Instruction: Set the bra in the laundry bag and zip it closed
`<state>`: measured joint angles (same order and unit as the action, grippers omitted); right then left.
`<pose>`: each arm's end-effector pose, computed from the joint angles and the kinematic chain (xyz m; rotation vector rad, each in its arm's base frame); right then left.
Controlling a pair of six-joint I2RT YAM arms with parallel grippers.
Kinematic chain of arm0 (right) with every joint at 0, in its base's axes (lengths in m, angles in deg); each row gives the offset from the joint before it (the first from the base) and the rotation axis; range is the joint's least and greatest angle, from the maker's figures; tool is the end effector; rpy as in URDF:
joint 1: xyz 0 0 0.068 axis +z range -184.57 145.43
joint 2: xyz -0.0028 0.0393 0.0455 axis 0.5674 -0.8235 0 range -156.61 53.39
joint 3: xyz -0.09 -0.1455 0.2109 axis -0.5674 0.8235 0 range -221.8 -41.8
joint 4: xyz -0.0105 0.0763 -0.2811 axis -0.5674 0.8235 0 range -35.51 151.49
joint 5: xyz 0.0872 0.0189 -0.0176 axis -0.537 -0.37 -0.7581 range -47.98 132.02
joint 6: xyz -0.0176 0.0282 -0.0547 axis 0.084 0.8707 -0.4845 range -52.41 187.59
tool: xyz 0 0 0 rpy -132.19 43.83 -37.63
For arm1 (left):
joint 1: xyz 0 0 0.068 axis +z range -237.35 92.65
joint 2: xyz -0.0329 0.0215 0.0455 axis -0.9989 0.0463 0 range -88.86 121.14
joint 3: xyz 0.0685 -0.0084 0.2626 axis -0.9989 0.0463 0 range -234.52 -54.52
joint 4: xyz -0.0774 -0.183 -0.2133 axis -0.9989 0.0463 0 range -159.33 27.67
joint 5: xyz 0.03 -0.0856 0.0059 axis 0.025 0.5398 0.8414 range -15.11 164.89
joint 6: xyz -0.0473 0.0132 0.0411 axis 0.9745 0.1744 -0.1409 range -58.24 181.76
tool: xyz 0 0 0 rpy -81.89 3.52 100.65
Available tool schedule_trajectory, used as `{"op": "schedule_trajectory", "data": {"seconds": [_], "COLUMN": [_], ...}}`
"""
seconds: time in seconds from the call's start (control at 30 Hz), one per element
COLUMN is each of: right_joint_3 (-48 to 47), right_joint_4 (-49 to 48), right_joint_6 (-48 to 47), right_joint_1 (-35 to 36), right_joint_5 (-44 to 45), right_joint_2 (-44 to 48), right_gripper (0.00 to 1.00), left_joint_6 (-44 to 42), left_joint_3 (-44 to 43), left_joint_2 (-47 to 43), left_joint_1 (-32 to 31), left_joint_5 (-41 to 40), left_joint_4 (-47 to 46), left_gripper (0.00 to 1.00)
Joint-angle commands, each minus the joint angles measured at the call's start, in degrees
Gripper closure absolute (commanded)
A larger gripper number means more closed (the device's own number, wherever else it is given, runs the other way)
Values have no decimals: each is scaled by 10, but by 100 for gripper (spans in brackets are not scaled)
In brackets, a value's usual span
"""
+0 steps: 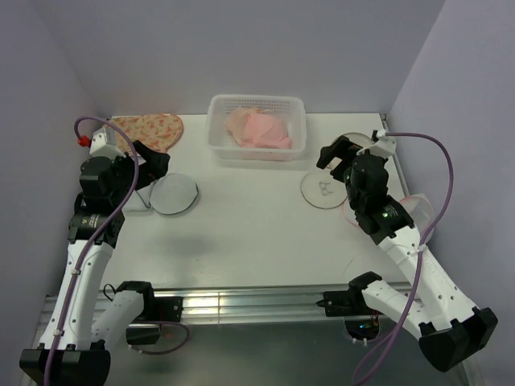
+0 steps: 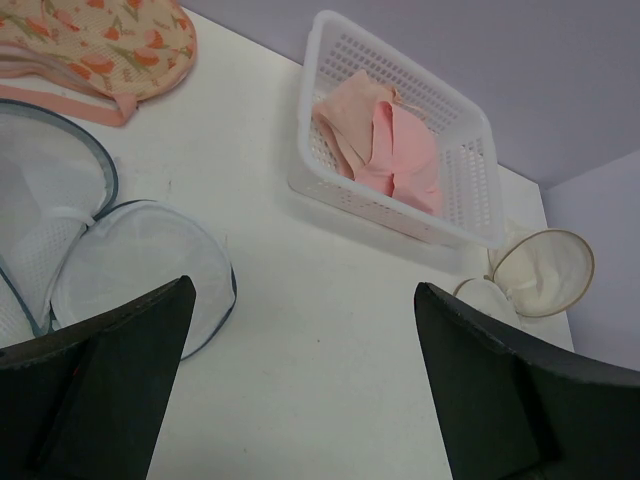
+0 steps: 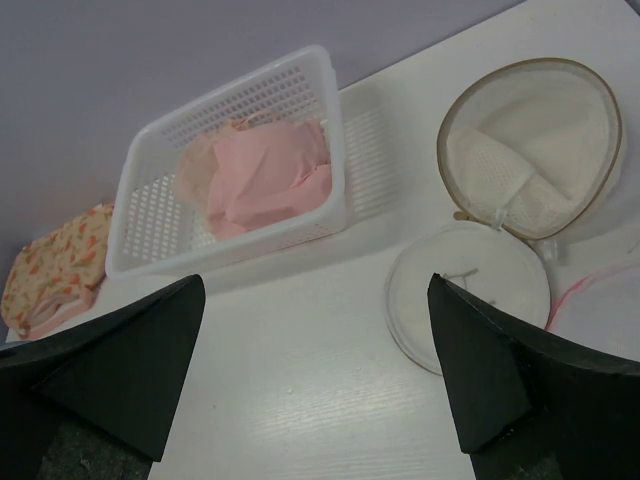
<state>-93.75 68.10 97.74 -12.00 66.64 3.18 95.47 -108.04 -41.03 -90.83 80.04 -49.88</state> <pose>0.2326 0.0744 0.3592 0.4227 1.7165 0.2868 0.2322 -0.0187 0.3660 -0.4177 1.7956 -0.5395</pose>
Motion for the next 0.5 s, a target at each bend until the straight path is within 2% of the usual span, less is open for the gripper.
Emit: {"op": "schedule_trajectory", "data": {"seconds": [0.0,0.37,0.47], "right_joint_3": [-13,-32,-47], "right_joint_4": [-5,27,53], "right_joint_6": [-4,-14,-16], "right_joint_1": [-2,-2,-2], "right_joint_5": [10,-1,-3], "right_joint_2": [-1,-42,-83], "right_gripper": [0,0,6], "left_joint_6": [-1,-1,-1], "left_joint_3": [-8,-10,-10], "left_joint_2": [-6,-6,-7], "left_joint_1": [4,5,5], "left_joint_5": [0,-6,-8], "left_joint_4": [-19,-16,-15], "left_gripper": [1,1,1]}}
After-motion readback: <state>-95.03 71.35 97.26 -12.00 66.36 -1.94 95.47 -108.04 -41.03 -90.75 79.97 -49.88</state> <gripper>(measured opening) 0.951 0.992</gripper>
